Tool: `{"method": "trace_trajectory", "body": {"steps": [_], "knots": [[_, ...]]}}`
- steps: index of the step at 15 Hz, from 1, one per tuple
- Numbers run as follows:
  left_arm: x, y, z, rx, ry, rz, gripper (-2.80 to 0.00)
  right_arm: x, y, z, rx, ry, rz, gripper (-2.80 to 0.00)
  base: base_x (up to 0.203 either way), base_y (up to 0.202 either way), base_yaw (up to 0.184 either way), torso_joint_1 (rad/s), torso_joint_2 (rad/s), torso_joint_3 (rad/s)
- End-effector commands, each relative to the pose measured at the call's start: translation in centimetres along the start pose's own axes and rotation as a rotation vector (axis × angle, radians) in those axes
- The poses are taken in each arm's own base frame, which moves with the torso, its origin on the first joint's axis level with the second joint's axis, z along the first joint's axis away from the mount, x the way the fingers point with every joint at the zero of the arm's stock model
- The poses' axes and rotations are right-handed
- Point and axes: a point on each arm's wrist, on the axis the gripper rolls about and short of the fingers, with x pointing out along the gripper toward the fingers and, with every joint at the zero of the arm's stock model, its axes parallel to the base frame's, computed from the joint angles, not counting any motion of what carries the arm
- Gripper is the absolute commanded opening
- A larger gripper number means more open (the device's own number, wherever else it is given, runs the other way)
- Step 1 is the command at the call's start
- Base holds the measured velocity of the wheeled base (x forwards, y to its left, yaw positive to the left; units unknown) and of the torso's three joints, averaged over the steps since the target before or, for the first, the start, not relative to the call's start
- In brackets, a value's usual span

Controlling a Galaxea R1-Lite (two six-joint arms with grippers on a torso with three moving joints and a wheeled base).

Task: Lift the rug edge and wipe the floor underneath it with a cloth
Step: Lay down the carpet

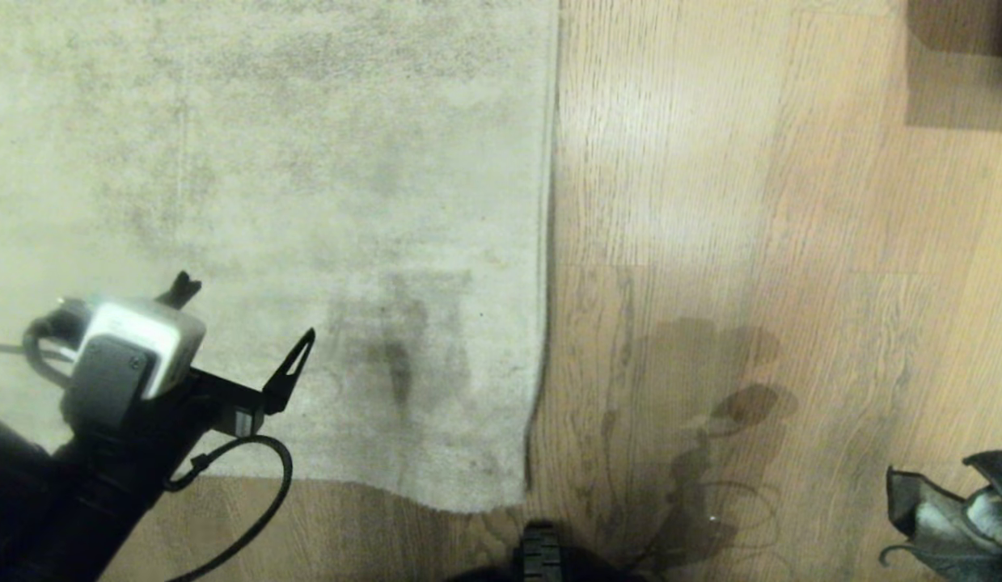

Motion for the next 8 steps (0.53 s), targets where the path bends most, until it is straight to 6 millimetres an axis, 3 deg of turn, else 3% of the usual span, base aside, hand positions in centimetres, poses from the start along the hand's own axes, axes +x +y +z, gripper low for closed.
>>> {"method": "trace_trajectory", "body": {"steps": [1, 8], "knots": [[0.3, -0.7, -0.4, 0.007, 0.018, -0.026, -2.80, 0.0, 0.0, 0.0, 0.000, 0.002, -0.001, -2.80, 0.000, 0.000, 0.000, 0.000, 0.00, 0.000], [-0.2, -2.8, -1.8, 0.050, 0.083, -0.140, -2.80, 0.0, 0.0, 0.0, 0.000, 0.001, -0.001, -2.80, 0.000, 0.000, 0.000, 0.000, 0.00, 0.000]]}}
